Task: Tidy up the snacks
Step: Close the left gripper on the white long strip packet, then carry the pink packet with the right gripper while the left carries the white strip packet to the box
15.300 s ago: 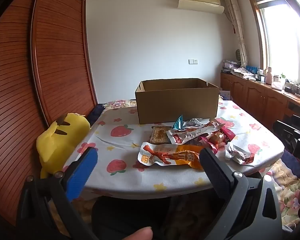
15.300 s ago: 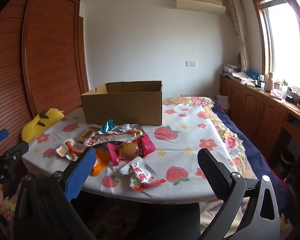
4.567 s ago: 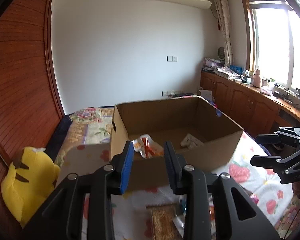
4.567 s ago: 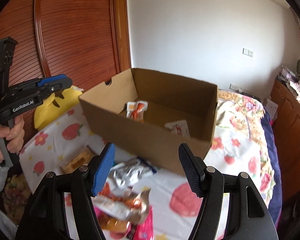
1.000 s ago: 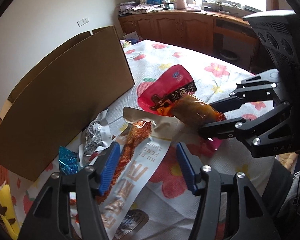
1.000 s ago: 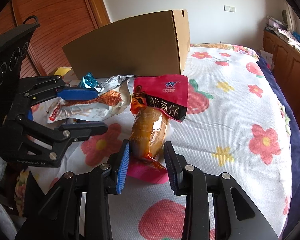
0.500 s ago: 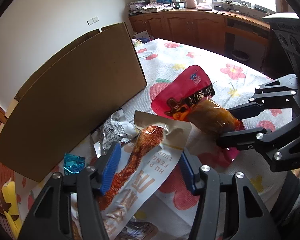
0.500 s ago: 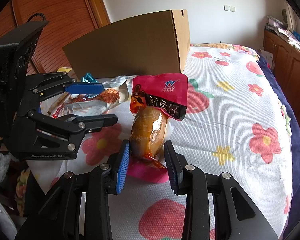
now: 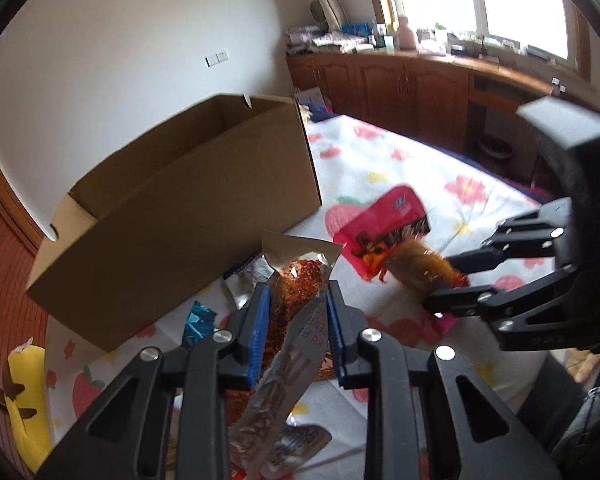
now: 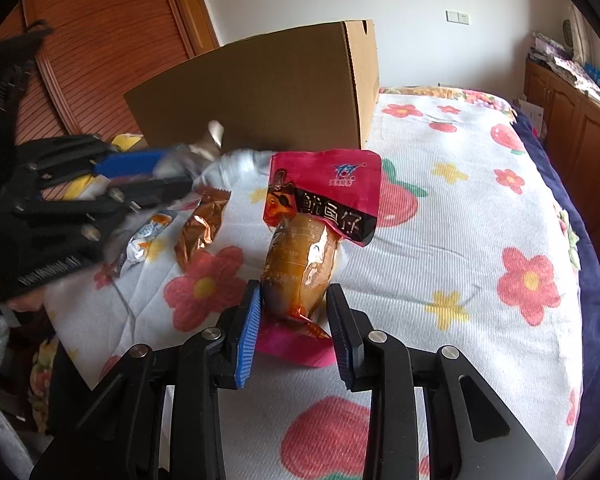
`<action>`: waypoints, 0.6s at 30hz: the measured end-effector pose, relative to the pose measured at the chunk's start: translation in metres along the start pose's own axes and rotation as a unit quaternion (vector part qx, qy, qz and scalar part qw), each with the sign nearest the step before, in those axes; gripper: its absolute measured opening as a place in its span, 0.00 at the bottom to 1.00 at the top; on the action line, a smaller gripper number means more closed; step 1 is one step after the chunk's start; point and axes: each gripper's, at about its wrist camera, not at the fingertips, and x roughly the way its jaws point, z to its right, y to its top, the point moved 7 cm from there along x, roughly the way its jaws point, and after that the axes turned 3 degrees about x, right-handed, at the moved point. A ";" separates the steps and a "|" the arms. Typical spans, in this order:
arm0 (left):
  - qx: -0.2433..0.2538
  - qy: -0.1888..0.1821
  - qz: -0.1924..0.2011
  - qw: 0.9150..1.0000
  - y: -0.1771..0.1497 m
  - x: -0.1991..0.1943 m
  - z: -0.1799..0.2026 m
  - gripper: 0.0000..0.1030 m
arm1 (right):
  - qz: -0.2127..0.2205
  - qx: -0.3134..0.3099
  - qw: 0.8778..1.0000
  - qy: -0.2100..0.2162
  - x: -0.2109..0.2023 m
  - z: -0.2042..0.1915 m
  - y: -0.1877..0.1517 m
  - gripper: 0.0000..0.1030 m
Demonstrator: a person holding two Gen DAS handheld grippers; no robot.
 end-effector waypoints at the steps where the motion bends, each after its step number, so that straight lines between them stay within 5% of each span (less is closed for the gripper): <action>1: -0.003 0.004 0.009 1.000 0.001 -0.007 -0.003 0.24 | 0.000 -0.002 1.000 -0.001 0.000 0.000 0.000 0.30; 18: -0.061 0.028 0.099 0.993 0.020 -0.072 -0.042 0.24 | 0.029 -0.012 0.999 -0.011 -0.026 -0.012 0.019 0.30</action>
